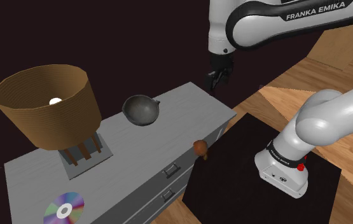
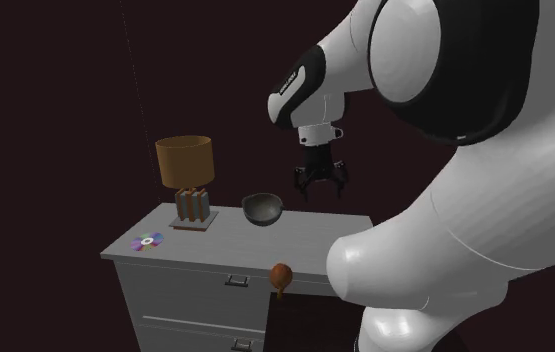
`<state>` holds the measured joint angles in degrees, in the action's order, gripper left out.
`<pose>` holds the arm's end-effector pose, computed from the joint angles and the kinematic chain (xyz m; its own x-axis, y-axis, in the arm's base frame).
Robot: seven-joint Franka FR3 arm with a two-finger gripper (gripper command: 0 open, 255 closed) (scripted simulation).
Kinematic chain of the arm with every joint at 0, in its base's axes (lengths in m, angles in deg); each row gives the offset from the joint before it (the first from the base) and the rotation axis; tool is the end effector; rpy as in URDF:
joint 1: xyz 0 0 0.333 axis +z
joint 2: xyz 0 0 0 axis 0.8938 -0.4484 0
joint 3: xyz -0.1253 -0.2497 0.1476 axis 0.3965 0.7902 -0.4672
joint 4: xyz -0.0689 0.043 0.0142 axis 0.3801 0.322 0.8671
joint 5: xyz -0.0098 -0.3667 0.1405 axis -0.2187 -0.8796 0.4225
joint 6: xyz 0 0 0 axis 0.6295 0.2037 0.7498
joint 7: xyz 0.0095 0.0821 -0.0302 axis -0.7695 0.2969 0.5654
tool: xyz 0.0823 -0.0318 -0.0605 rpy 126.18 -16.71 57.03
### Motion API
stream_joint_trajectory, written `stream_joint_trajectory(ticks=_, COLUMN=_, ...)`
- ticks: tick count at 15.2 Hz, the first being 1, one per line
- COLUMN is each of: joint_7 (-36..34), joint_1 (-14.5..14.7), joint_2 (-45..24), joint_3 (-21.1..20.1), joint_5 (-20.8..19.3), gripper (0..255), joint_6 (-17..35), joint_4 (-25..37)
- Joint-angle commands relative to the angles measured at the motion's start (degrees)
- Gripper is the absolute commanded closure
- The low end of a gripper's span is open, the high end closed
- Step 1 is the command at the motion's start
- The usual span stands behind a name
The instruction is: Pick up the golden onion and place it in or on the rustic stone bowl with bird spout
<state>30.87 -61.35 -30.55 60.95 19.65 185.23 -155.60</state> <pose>0.3417 0.1294 0.4471 0.9909 0.0164 -0.1335 0.0378 -0.9865 0.1595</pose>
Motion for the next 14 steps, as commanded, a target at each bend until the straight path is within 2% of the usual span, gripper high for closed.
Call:
stream_joint_trajectory(ticks=1, joint_7=-2.81, joint_1=0.43, joint_2=-2.88, joint_3=-2.12, joint_5=0.83, gripper=0, joint_6=2.92, joint_4=-0.51)
stream_joint_trajectory(ticks=8, joint_7=-12.82, joint_1=0.66, joint_2=-16.43, joint_3=-8.91, joint_5=0.41, gripper=0, joint_6=13.23, joint_4=0.47)
stream_joint_trajectory(ticks=14, joint_7=-23.49, joint_1=0.87, joint_2=-31.03, joint_3=-13.09, joint_5=-4.91, gripper=0, joint_6=20.81, joint_4=4.44)
